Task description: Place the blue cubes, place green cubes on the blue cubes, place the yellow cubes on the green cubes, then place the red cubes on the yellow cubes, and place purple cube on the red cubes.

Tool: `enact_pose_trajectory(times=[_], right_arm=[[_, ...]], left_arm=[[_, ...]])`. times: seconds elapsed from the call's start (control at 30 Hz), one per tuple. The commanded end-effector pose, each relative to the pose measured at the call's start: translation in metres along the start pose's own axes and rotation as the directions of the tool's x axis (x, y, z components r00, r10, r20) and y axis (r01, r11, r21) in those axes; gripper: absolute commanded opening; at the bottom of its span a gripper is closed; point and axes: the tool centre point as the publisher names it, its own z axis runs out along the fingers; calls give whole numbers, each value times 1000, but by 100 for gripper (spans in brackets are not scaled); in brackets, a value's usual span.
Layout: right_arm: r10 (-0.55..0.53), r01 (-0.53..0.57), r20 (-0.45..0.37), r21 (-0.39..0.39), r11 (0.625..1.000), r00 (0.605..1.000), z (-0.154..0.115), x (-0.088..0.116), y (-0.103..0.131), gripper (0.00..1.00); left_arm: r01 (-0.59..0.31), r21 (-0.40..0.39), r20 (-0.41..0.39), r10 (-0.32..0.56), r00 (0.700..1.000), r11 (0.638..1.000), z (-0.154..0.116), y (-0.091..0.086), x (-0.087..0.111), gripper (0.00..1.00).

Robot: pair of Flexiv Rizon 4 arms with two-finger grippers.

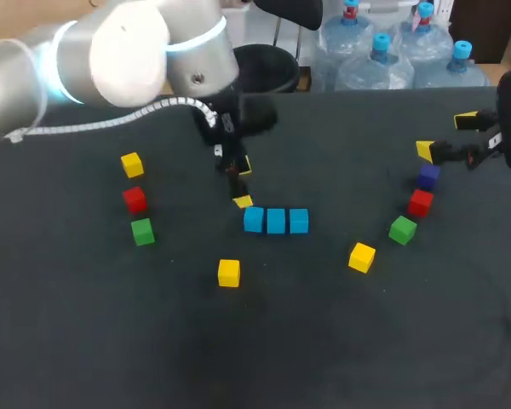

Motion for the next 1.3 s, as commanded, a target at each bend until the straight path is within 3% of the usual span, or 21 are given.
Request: enact_pose_trajectory(times=[0.03,0.23,0.53,0.67,0.73,0.8,0.87,0.9,0.97,1.1,1.23,1.3], right_arm=[[0,0,-3,5,1000,1000,-1,0,1,100],[0,0,-3,5,1000,1000,-1,0,1,100],[0,0,-3,5,1000,1000,-1,0,1,100],[0,0,-3,5,1000,1000,-1,0,1,100],[0,0,-3,5,1000,1000,-1,0,1,100],[0,0,-3,5,1000,1000,-1,0,1,100],[0,0,-3,5,1000,1000,-1,0,1,100],[0,0,-3,5,1000,1000,-1,0,1,100],[0,0,-3,5,1000,1000,-1,0,1,100],[0,0,-3,5,1000,1000,-1,0,1,100],[0,0,-3,5,1000,1000,-1,0,1,100],[0,0,-3,5,1000,1000,-1,0,1,100]], left_arm=[[54,-62,93,-48,994,997,-18,-14,18,100],[213,-118,255,-178,950,970,-44,-21,32,100],[430,-135,514,-308,801,893,-75,-37,45,100],[527,-110,605,-364,708,843,-77,-40,53,100],[545,-118,624,-365,691,830,-78,-42,57,100],[549,-119,623,-369,690,827,-75,-44,59,100],[509,-165,593,-327,735,845,-70,-44,60,100],[468,-195,564,-292,772,862,-67,-44,59,100],[402,-201,503,-258,825,893,-62,-44,56,100],[388,-199,484,-254,837,900,-60,-34,51,100],[418,-163,513,-285,810,894,-60,-29,47,100],[416,-175,507,-280,815,893,-57,-27,46,100]])
